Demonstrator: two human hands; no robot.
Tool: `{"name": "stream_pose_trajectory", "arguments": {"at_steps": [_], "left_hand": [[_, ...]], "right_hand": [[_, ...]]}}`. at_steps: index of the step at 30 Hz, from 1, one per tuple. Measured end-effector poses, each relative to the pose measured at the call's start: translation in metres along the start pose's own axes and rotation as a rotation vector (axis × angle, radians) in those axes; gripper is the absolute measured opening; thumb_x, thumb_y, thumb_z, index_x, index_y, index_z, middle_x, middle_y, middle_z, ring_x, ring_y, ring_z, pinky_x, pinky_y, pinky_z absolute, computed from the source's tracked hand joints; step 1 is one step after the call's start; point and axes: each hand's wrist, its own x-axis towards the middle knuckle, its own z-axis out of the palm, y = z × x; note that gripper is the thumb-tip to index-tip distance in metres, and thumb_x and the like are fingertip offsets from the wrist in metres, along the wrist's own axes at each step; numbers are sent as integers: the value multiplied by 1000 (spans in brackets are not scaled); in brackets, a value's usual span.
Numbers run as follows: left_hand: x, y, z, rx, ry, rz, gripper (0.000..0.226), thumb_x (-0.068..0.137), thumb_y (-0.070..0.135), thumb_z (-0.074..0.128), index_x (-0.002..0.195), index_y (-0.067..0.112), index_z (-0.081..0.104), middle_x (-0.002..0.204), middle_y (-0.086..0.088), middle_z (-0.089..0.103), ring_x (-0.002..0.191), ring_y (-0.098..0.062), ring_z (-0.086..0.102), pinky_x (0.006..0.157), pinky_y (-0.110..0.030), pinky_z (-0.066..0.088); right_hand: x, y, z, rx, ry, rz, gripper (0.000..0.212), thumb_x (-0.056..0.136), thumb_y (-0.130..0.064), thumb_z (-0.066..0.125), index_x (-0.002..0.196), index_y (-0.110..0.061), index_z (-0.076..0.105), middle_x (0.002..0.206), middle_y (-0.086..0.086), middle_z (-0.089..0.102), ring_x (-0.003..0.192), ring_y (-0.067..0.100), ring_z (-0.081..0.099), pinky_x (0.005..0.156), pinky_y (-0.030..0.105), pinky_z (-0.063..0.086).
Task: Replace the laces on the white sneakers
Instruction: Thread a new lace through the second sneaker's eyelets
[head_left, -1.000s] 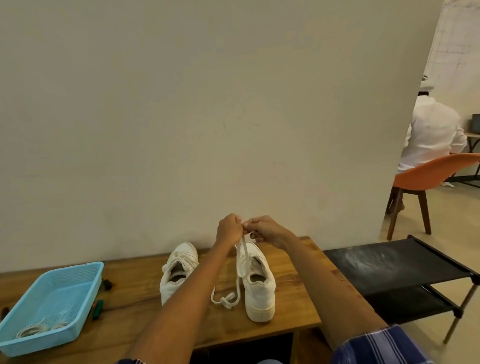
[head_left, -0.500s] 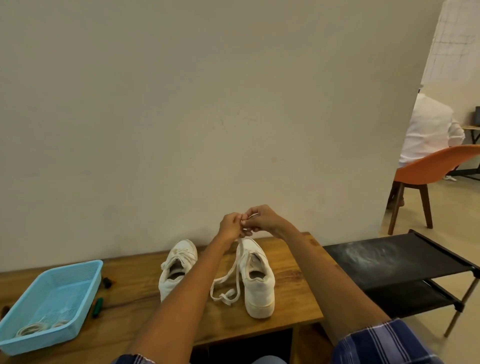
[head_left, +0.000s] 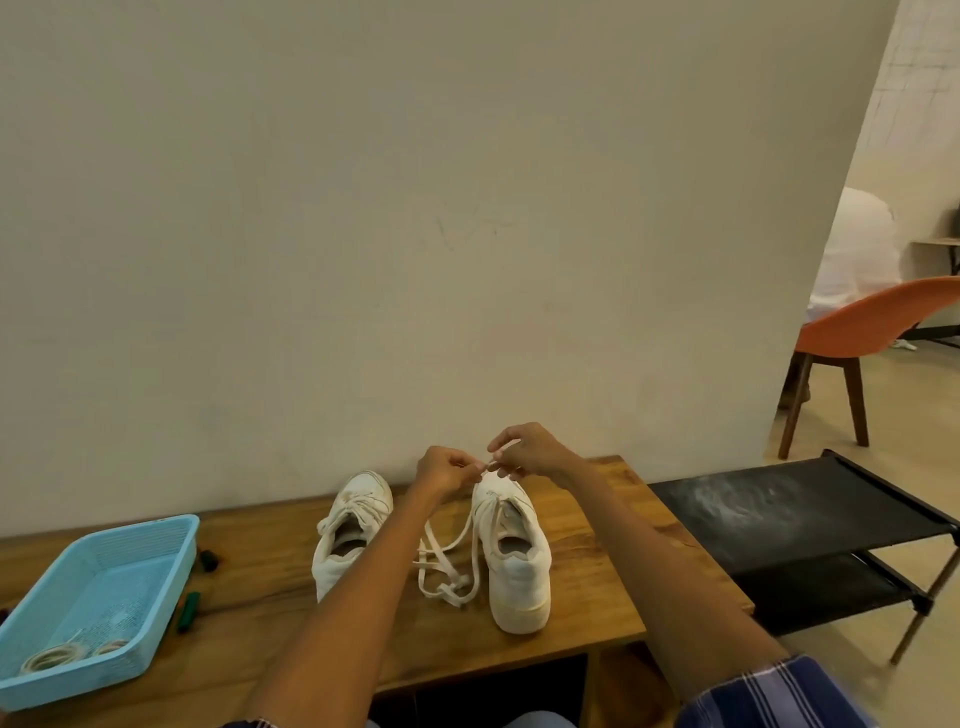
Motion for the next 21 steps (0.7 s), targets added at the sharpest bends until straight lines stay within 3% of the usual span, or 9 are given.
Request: {"name": "stream_pose_trajectory", "arguments": {"at_steps": [2, 5, 7, 10, 15, 21], "left_hand": [[5, -9, 2, 11, 83, -5, 16, 88, 14, 64, 97, 3, 72, 95, -8, 69, 81, -14, 57, 70, -22, 43], [13, -22, 10, -6, 167, -30, 20, 93, 15, 56, 97, 3, 71, 100, -12, 69, 82, -17, 55, 73, -25, 42], [16, -29, 20, -32, 198, -68, 26, 98, 14, 46, 99, 1, 67, 100, -13, 68, 77, -17, 53, 68, -26, 43], [19, -36, 43, -121, 267, -97, 23, 97, 10, 42, 100, -2, 63, 98, -13, 69, 75, -17, 55, 67, -26, 45], [15, -43, 80, -164, 359, -60, 19, 92, 5, 52, 97, 0, 69, 94, -13, 70, 75, -15, 56, 59, -17, 40], [14, -54, 98, -47, 367, -33, 14, 85, 14, 65, 84, 2, 72, 88, -12, 71, 81, -21, 61, 67, -23, 37]], "right_hand": [[2, 10, 2, -97, 68, 22, 17, 91, -9, 57, 102, 2, 64, 87, 16, 68, 60, 13, 59, 50, 17, 47], [3, 36, 8, -326, -11, 58, 16, 83, -9, 57, 82, 5, 65, 67, 7, 55, 54, 15, 50, 47, 16, 40], [0, 54, 21, -473, -86, 116, 20, 83, -15, 57, 66, -4, 58, 58, 0, 45, 52, 11, 41, 47, 16, 33], [1, 82, 46, -547, 58, 107, 33, 89, -24, 53, 59, -16, 42, 58, -3, 40, 52, 8, 34, 48, 18, 28], [2, 99, 58, -375, 302, 7, 34, 94, -17, 49, 60, -17, 44, 60, -3, 44, 52, 5, 34, 47, 17, 29], [1, 113, 64, -52, 494, 36, 33, 93, -12, 50, 61, -20, 45, 61, -7, 45, 57, 6, 39, 51, 17, 28]]}}
